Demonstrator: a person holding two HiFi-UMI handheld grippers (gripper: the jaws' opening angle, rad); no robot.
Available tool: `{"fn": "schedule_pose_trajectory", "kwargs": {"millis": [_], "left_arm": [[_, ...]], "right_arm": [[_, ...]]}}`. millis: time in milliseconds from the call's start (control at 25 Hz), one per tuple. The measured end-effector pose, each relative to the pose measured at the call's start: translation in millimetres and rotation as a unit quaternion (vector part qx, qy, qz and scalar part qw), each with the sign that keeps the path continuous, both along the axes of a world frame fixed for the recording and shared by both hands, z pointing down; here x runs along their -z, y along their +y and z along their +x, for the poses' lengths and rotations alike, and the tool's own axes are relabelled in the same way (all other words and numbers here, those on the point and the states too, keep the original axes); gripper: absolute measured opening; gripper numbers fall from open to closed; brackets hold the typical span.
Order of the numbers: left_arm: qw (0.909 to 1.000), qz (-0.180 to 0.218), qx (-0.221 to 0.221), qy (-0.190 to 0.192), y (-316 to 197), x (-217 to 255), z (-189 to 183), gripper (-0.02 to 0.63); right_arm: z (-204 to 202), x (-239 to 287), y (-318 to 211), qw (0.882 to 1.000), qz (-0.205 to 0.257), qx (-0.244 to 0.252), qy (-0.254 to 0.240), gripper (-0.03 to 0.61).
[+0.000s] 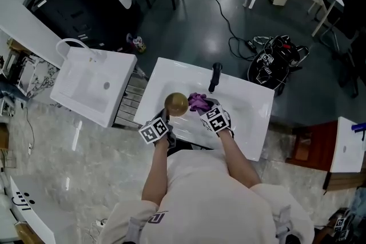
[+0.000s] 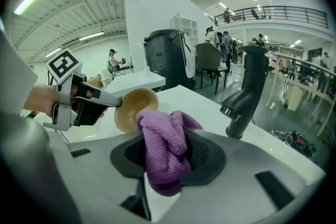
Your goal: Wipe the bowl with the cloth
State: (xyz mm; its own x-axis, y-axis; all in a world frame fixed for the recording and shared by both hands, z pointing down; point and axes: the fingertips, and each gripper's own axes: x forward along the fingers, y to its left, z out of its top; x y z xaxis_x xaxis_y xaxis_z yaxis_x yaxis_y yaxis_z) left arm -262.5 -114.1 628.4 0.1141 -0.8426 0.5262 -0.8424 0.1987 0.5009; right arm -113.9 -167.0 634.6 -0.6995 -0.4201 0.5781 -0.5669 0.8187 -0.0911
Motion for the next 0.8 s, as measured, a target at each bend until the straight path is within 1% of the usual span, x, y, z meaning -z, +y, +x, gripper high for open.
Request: {"fn": "schedule_pose_trajectory", "kwargs": {"millis": [200, 360, 800], "left_arm": [[1.0, 0.0, 0.0, 0.003, -0.5, 0.0, 0.6, 0.009], [0.9999, 0.003, -0.004, 0.009, -1.4, -6.4, 10.5, 0.009], [0.9999, 0.001, 0.0, 0.016, -0.6, -7.8, 4.5, 0.009]], "right_arm": [[2.7, 3.5, -3.2, 1.0, 0.001, -0.002, -0.001, 0.121], [12.4, -0.5, -2.8, 1.0, 0.002, -0.003, 0.001, 0.121], [6.0, 1.9, -3.8, 1.0, 0.004, 0.004, 0.004, 0.121]]}}
